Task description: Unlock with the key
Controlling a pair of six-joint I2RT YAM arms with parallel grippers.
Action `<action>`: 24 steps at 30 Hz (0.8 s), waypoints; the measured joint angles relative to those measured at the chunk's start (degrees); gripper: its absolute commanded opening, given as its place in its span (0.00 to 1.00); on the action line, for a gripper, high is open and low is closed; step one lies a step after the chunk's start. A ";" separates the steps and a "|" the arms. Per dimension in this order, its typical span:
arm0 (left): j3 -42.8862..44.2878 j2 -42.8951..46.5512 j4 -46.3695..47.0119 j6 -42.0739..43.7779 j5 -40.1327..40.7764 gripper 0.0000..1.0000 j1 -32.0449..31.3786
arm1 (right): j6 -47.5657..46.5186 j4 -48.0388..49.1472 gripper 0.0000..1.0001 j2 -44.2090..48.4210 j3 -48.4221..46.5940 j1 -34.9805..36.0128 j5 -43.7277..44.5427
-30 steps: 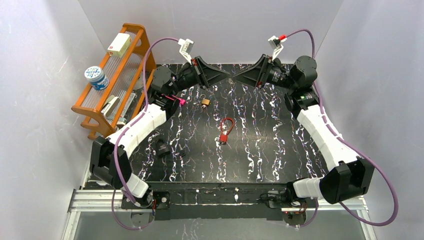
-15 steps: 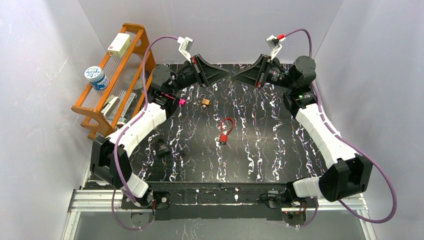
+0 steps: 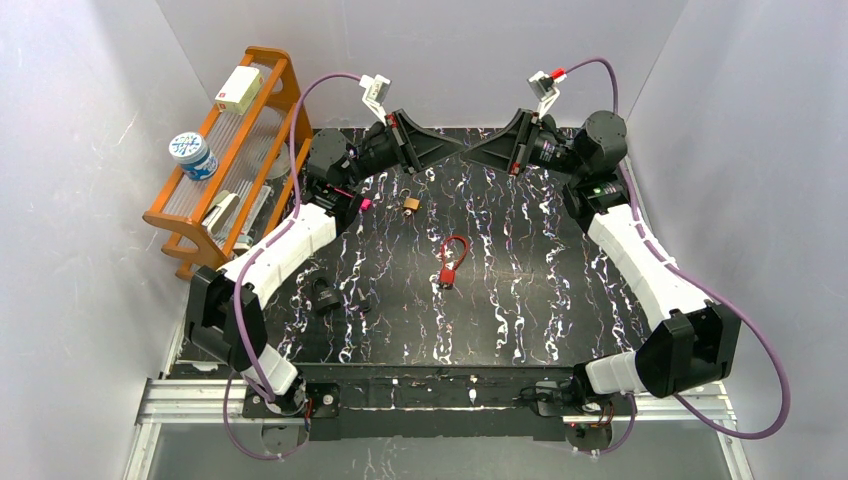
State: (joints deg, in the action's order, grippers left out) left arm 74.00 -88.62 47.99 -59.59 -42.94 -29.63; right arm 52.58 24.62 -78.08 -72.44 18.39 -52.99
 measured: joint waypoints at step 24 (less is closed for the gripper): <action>0.00 -0.22 1.14 1.29 2.03 0.00 -0.24 | 2.16 3.91 0.01 -1.16 0.00 0.17 -1.40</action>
State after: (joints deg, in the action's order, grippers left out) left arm 74.00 -88.84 49.12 -58.30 -40.91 -29.87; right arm 54.74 28.53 -79.24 -72.44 18.57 -54.39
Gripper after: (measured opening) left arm 0.010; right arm 0.036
